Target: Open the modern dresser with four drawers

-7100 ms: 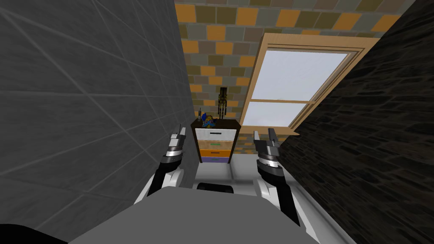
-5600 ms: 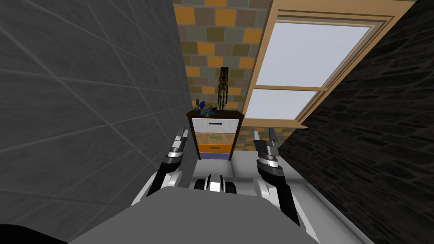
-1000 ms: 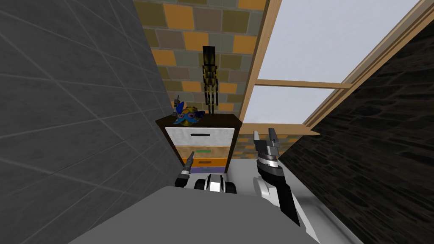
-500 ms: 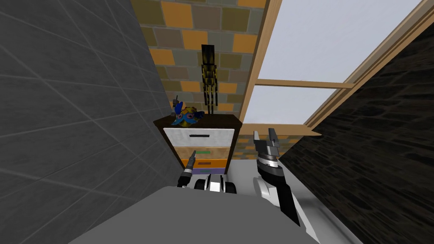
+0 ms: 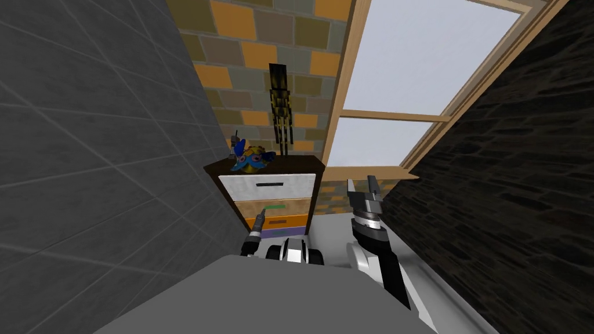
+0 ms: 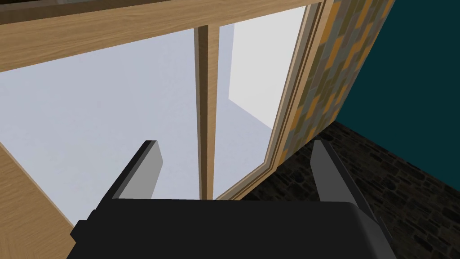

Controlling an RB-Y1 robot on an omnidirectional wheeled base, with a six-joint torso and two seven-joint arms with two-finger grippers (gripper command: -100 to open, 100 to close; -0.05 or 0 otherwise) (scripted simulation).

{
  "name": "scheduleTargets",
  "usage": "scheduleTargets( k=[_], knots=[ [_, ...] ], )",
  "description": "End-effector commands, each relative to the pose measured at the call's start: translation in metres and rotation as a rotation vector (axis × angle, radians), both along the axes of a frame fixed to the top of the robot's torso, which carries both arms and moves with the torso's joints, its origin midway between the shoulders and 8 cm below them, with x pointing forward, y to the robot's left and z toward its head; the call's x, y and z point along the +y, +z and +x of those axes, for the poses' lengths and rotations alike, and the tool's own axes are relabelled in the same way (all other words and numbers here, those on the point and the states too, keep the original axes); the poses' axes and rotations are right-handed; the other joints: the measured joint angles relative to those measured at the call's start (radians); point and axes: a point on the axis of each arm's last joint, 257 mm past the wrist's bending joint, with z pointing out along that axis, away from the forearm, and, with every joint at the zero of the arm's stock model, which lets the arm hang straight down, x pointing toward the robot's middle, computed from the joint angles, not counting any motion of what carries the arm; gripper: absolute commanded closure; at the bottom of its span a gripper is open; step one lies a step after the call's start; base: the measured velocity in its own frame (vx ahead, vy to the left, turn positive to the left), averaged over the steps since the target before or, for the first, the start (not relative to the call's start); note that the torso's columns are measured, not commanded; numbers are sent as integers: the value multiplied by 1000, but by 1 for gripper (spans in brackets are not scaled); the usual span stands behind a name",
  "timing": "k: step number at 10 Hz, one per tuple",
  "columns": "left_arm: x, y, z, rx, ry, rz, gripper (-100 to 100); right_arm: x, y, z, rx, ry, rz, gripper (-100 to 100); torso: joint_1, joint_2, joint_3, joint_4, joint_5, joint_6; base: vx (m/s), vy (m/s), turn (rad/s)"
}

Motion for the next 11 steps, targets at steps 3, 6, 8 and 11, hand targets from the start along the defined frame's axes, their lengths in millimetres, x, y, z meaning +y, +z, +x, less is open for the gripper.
scheduleTargets(
  k=[3, 6, 8, 11],
  knots=[
    [56, 0, -3, 1, 141, 9, 100, 0, 0, 0, 0, 0, 0, 0, -3, 1, 0, 0, -1, 0, -133, 13, -322],
    [97, 1, -9, 5, 248, 8, 100, 0, 0, 0, 0, 0, 0, 0, -2, -1, -1, -1, -1, -1, -118, -9, -369],
    [122, 1, -16, 7, 314, 8, 100, 0, 0, 0, 0, 0, 0, 0, -2, 1, 0, 0, -1, -1, -138, -19, -323],
    [155, 1, -29, 10, 400, 9, 100, 0, 0, 0, 0, 0, 0, 0, -2, 1, 0, 0, -1, 0, -128, -24, -291]
  ],
)
